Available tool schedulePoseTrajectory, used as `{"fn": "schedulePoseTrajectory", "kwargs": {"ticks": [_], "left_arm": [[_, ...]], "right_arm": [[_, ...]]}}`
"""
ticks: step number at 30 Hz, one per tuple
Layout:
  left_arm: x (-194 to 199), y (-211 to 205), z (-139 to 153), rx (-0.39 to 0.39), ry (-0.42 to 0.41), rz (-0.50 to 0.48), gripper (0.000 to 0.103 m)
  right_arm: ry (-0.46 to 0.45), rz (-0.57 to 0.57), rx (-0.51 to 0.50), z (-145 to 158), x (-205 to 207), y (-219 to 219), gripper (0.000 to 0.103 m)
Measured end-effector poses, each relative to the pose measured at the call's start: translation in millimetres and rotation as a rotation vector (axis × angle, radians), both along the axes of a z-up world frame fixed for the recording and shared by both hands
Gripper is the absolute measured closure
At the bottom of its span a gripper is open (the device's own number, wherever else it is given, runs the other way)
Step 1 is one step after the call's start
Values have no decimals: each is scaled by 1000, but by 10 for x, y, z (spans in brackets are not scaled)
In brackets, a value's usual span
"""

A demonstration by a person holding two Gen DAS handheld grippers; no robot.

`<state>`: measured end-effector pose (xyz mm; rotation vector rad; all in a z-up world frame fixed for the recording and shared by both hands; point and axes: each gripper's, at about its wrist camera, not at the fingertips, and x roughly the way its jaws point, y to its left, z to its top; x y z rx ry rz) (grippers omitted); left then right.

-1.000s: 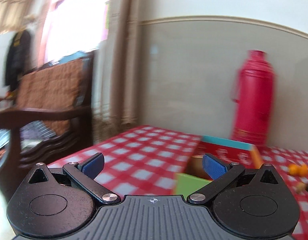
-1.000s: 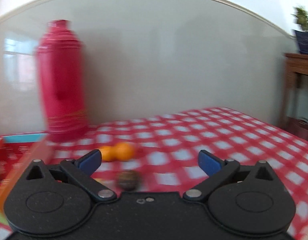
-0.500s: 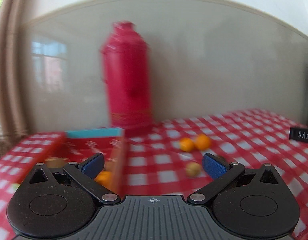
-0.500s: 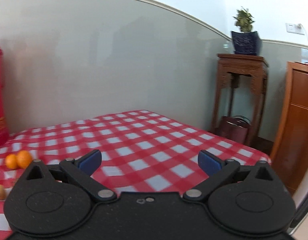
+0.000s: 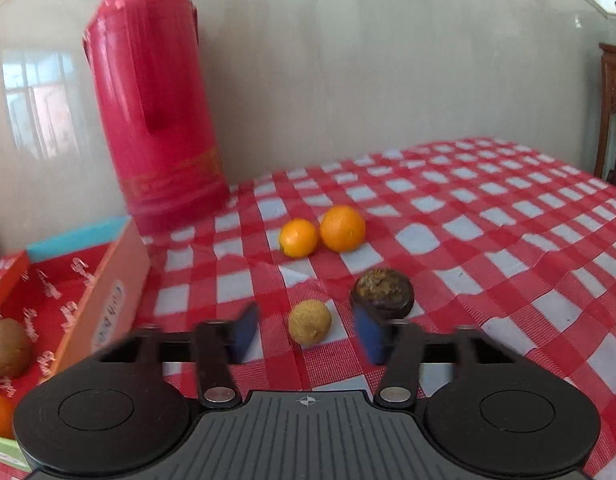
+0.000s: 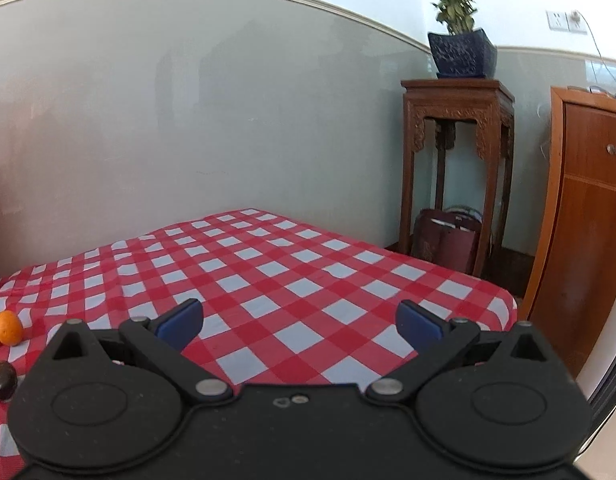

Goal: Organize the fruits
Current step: 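Grasp the small yellow round fruit with the left gripper, then carry the yellow fruit with the left gripper into the box and open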

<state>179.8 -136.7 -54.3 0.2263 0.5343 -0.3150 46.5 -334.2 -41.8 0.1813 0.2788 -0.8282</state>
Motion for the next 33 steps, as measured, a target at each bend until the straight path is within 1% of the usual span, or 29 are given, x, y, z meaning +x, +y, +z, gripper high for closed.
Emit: {"fn": "schedulePoseTrajectory", "kwargs": {"ticks": [1, 3, 4, 10, 12, 14, 16, 19, 21, 24, 26, 30, 33], "left_arm": [[38, -7, -23, -2, 18, 2, 71], [73, -18, -56, 2, 29, 12, 74], [88, -26, -76, 4, 37, 10, 77], [89, -36, -75, 0, 35, 7, 77], [58, -8, -35, -8, 13, 22, 77], [4, 41, 42, -13, -28, 44, 77], [-52, 131, 147, -22, -75, 78, 77], [-84, 347, 303, -40, -131, 160, 77], [-72, 535, 393, -56, -150, 225, 77], [-32, 812, 458, -46, -164, 311, 77], [7, 1002, 455, -40, -152, 368, 77], [89, 1372, 385, -57, -100, 473, 77], [148, 1544, 317, -58, -56, 522, 77]], "right_arm": [[-4, -1, 11, 0, -7, -19, 6], [-11, 4, 28, -2, -13, -37, 6], [-15, 11, 35, -2, -13, -38, 6], [-14, 46, 15, 9, 16, 44, 6], [-17, 52, 13, 16, 22, 63, 6], [-20, 57, 16, 22, 34, 82, 6], [-24, 68, 25, 30, 52, 105, 6], [-27, 89, 25, 42, 90, 176, 6], [-26, 106, 18, 49, 115, 237, 6], [-23, 132, 6, 60, 155, 343, 6], [-23, 151, 3, 66, 179, 396, 6], [-18, 175, -9, 67, 220, 498, 6], [-15, 196, -12, 65, 251, 557, 6]]}}
